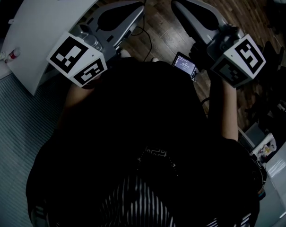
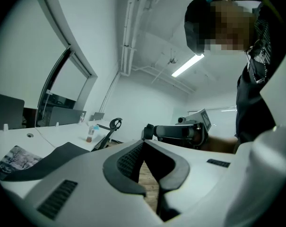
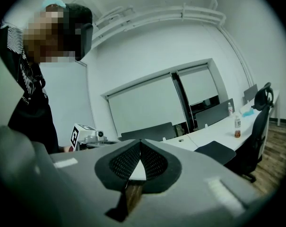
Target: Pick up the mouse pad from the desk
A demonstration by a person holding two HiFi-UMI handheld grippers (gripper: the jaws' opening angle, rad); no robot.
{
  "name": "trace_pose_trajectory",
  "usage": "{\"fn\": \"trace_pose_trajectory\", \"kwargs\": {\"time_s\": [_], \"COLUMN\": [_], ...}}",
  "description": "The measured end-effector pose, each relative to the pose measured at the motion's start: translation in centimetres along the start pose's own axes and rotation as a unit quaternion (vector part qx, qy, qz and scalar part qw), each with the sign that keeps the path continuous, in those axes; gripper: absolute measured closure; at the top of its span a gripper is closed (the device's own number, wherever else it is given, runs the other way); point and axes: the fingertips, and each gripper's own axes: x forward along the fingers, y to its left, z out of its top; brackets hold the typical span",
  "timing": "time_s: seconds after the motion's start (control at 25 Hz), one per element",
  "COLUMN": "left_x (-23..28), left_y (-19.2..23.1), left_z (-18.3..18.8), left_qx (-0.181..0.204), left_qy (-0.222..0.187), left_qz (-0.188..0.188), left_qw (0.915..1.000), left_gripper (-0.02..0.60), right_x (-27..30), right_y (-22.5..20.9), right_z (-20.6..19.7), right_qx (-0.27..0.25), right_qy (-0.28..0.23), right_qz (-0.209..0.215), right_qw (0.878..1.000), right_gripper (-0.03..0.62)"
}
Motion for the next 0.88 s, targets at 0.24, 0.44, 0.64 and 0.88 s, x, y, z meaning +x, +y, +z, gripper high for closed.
{"fn": "trace_pose_trajectory", "kwargs": {"time_s": [0.24,0.44,0.64,0.88], "left_x": [-2.7,-5.4,-6.2,-7.4], "left_y": [4.1,9.2,9.1,8.8], "left_z": [-0.5,-1.2,-0.2,0.3], "left_qx": [-0.006,-0.019,-0.021,-0.016], "left_qy": [-0.013,-0.023,-0.017,-0.018], "left_qz": [0.002,0.021,0.036,0.048], "left_qw": [0.9999,0.9993,0.999,0.9985], "left_gripper": [0.575,0.575,0.575,0.575], "right_x": [5.9,11.6,12.7,13.4], "right_y": [0.6,0.3,2.0,2.9], "right_z": [-1.0,-1.6,-0.3,0.6], "right_qx": [-0.003,-0.008,-0.017,-0.019], "right_qy": [0.017,0.029,0.037,0.038], "right_qz": [0.012,0.03,0.056,0.069], "right_qw": [1.0,0.999,0.998,0.997], "right_gripper": [0.589,0.589,0.589,0.589]}}
